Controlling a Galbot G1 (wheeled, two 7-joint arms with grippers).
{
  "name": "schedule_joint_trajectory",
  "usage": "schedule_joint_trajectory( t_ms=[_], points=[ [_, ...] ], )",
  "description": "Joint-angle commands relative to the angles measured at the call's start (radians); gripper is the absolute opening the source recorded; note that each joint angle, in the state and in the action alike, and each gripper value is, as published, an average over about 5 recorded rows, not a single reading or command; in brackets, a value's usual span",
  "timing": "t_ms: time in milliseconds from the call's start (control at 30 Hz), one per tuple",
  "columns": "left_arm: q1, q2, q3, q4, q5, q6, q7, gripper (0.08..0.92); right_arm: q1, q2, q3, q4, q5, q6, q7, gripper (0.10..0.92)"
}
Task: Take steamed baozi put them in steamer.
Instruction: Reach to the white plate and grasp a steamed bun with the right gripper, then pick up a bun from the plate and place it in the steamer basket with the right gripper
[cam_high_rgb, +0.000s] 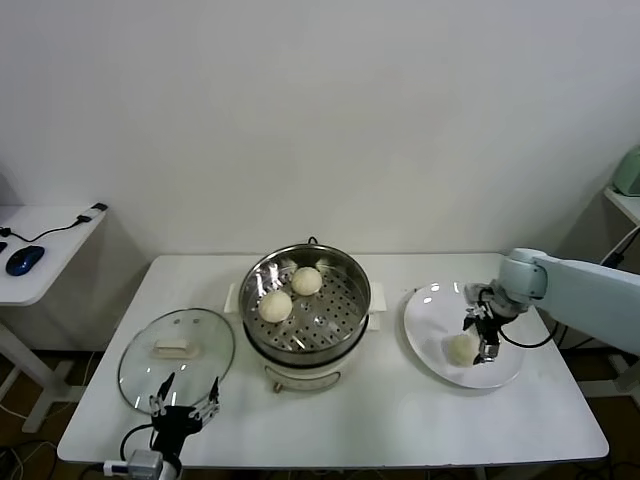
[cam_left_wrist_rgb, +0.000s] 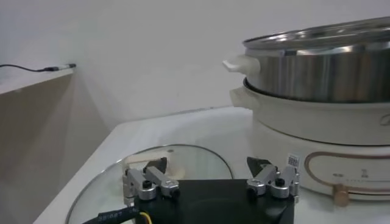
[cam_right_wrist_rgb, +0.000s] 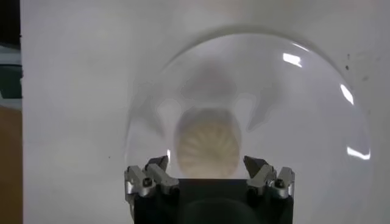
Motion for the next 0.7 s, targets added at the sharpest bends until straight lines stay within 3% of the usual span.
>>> schedule_joint_trajectory(
  t_ms=[33, 200, 467, 700],
  points=[
    [0.000, 0.001, 0.000, 0.002, 0.000, 0.000, 0.000, 0.823, -0.111, 0.020, 0.109, -0.051, -0.041, -0.007, 0.023, 0.823],
    [-0.001, -0.002, 0.001, 0.003, 0.005, 0.000, 0.000, 0.823, -0.113, 0.037, 0.113, -0.060, -0.043, -0.009, 0.019, 0.808],
    [0.001, -0.006, 0.002, 0.004, 0.008, -0.002, -0.001, 0.823, -0.051, 0.030, 0.069, -0.039, -0.047, -0.008, -0.001, 0.654],
    [0.001, -0.010, 0.008, -0.001, 0.012, -0.002, -0.001, 0.823, 0.189, 0.034, -0.050, 0.030, 0.021, 0.024, -0.052, 0.645]
  ],
)
